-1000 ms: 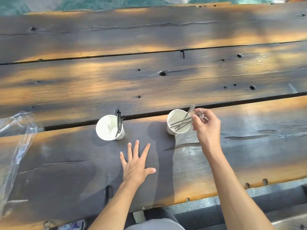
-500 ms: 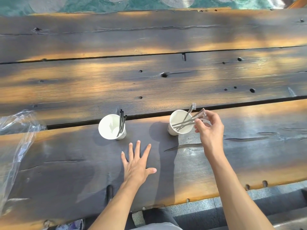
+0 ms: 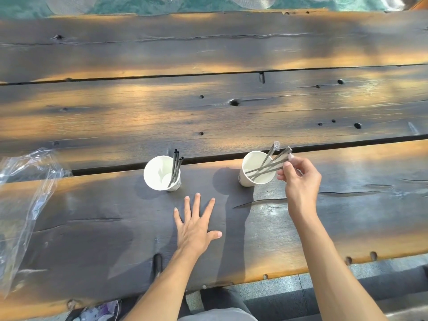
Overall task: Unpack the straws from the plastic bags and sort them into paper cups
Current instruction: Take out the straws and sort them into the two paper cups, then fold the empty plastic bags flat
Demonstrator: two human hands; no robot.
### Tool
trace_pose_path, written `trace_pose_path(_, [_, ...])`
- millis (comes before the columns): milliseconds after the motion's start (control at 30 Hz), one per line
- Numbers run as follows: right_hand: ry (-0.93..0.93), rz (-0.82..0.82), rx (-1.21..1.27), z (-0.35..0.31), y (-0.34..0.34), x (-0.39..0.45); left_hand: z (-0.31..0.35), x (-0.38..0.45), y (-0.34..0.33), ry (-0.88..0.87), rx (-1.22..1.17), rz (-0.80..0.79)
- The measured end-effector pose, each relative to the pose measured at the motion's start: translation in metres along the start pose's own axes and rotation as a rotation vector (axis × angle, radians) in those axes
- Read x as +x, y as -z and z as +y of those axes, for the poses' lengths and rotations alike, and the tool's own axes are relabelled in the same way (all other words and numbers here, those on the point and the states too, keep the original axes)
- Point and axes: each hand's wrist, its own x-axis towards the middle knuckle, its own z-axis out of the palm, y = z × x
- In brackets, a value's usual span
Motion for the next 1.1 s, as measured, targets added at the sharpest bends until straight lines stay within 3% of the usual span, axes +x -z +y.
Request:
trace_pose_path(267, [-0.023,-0.031,0.011,-0.002,0.003,-0.003,-0.001,0.0,0.001,-0.008,-0.005,0.008])
trace_pose_path(500, [-0.138,0.148,-0.007,0.025,0.005,-0.051,-0.007,-0.005,0.0,-0.042,-0.03,0.04])
trace_pose_path(567, [-0.197,0.136,-0.018,0.035,0.002,-0.071,-0.01,-0.011,0.0,-0.049,-0.046,0.048])
trace_pose_path(767, [-0.27,-0.14,-0.121,0.06,-0.036,-0.121,-0.047,-0.041,0.001,0.028,-0.188,0.121])
trace_pose_path(967, [-0.292,-0.616,-0.341,0.07,-0.103,-0.164,-0.121,-0.078,0.003,0.248,-0.353,0.186])
trace_pose_path(1100, [-0.272,-0.896,-0.479,0.067,-0.147,-0.189,-0.178,-0.102,0.018,0.464,-0.66,0.434])
